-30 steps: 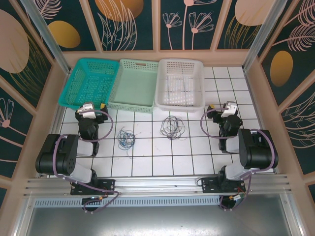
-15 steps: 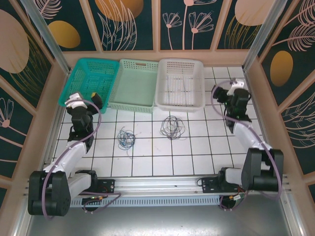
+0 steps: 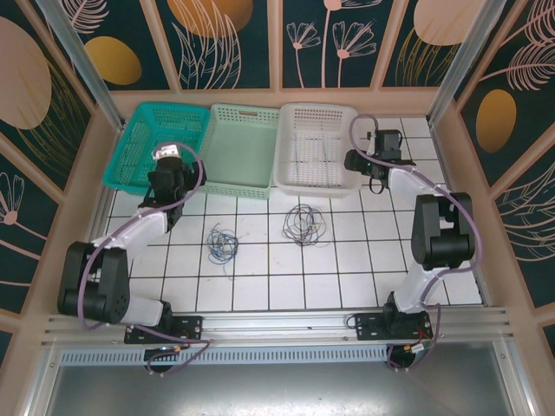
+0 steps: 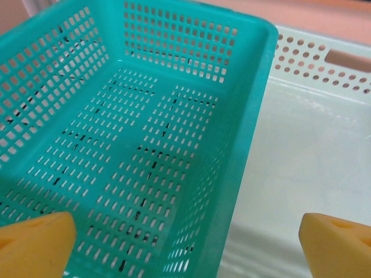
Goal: Untangle the cables
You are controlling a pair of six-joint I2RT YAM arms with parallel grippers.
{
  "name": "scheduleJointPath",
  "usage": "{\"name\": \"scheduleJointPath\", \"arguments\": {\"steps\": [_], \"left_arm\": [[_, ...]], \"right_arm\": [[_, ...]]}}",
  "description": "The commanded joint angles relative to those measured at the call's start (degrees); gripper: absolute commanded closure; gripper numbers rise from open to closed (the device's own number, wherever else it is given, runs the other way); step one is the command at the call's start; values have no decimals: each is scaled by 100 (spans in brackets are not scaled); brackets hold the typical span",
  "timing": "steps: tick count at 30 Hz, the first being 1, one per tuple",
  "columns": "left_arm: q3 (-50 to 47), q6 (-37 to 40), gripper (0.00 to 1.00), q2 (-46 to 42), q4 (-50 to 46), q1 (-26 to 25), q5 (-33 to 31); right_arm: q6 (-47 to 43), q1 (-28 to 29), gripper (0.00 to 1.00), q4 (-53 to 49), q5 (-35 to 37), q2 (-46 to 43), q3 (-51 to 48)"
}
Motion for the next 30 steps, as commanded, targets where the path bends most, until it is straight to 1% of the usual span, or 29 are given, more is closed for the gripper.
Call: {"name": "scheduleJointPath", "arguments": {"steps": [1, 4, 6, 7, 8, 10, 11, 12, 15, 19, 23, 27, 30], "left_arm": [[464, 162, 2, 367, -553, 1, 46], [467, 135, 4, 475, -413, 13, 280], [533, 143, 6, 601, -425, 5, 305], [603, 160, 9, 687, -473, -2, 347], [676, 175, 16, 779, -531, 3, 438], [777, 173, 27, 922, -608, 7, 642], [800, 155, 30, 970, -609, 3, 731], [805, 130, 31, 1013, -588, -2, 797], [805, 63, 33, 1088, -539, 5, 972], [798, -44, 45, 1149, -489, -1, 1365], [727, -156, 51, 1210, -402, -23, 1602], [666, -194, 59, 1230, -359, -99, 1725], [612, -210, 60, 1227, -284, -242, 1816]], "right_arm": [[58, 93, 33, -338, 169, 136, 272], [73, 50, 40, -336, 269, 210, 251], [85, 0, 48, -362, 287, 244, 262], [77, -37, 53, -379, 275, 243, 253], [68, -62, 58, -376, 266, 217, 228], [33, -83, 63, -320, 332, 112, 121], [-11, -86, 64, -285, 394, 44, 51], [-72, -108, 65, -263, 502, -40, -29], [-242, -206, 67, -260, 697, -260, -225], [-370, -422, 67, -297, 764, -510, -461], [-450, -610, 67, -268, 775, -706, -674], [-418, -767, 67, -252, 915, -883, -802], [-331, -839, 67, -259, 954, -1008, -861]]}}
